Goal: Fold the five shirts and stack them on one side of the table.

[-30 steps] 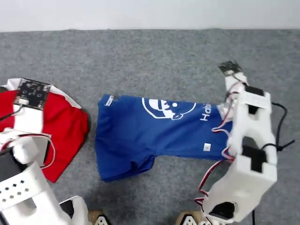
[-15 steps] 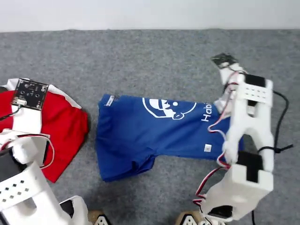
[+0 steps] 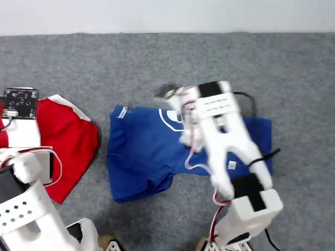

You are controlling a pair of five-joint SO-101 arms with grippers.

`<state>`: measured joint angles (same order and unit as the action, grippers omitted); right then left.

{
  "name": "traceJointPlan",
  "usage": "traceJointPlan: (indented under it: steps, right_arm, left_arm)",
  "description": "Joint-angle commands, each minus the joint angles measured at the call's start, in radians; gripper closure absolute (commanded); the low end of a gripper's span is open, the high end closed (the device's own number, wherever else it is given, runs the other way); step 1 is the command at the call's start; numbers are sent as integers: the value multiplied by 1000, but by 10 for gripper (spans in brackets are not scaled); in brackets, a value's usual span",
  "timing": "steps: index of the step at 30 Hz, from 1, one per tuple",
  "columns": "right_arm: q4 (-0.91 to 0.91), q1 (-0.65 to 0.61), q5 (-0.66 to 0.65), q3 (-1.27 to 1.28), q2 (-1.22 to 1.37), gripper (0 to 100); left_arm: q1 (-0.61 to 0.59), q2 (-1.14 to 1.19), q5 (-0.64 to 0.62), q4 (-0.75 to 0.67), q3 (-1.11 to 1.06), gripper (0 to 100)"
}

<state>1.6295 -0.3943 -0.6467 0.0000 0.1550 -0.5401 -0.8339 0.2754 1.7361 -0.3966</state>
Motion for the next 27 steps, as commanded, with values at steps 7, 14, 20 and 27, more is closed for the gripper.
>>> traceJointPlan:
  steps: [7,14,20,27]
  right_arm:
    - [-85,-394,32,166,-74,793]
    - [-229,-545,29,176,-67,790]
    - [-285,-529,32,127,-71,801]
    - [-354,-444,32,147,-18,966]
  left_arm:
    - [-3,-15,-34,17,35,986]
    - [-3,-15,-34,15,35,986]
    - [-3,-15,-34,15,35,986]
    - [-3,-15,-34,15,33,986]
